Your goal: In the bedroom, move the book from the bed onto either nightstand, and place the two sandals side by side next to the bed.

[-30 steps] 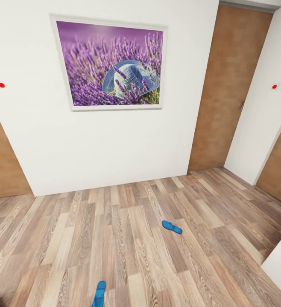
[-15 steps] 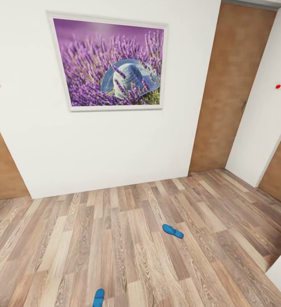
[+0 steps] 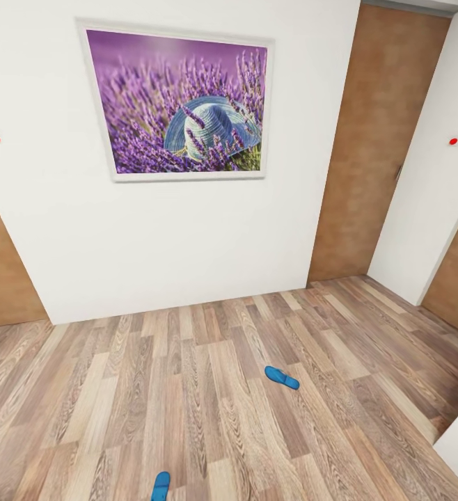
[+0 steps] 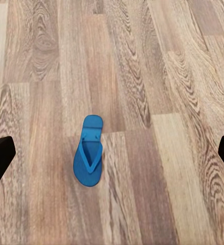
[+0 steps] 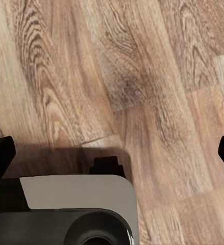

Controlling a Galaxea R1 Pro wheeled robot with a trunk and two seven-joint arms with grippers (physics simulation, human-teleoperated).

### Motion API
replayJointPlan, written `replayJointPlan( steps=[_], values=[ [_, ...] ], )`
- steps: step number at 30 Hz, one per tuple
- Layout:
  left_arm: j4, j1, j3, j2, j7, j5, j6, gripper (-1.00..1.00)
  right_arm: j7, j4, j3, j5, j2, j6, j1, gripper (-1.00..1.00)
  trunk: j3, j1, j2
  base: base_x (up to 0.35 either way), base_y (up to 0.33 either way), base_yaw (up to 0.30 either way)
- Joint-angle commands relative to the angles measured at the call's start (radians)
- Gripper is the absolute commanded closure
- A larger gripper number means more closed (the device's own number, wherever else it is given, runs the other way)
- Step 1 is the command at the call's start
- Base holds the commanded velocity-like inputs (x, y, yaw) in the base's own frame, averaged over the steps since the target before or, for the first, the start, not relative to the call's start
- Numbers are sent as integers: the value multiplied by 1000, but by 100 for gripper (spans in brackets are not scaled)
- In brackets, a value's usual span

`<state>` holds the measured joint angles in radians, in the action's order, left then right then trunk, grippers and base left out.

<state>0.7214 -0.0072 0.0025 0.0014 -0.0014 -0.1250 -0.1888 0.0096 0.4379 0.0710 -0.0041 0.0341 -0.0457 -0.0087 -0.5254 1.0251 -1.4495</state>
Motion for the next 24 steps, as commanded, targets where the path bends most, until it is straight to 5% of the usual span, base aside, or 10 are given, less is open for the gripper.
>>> replayJointPlan(
  steps=[1,24],
  values=[
    [0,0,-1,0,0,-9,-3,-100,1,-1,3,0,0,-3,-1,-100,-1,0,0,0,0,0],
    [0,0,-1,0,0,-9,-3,-100,1,-1,2,0,2,-3,-1,-100,-1,0,0,0,0,0]
  ],
)
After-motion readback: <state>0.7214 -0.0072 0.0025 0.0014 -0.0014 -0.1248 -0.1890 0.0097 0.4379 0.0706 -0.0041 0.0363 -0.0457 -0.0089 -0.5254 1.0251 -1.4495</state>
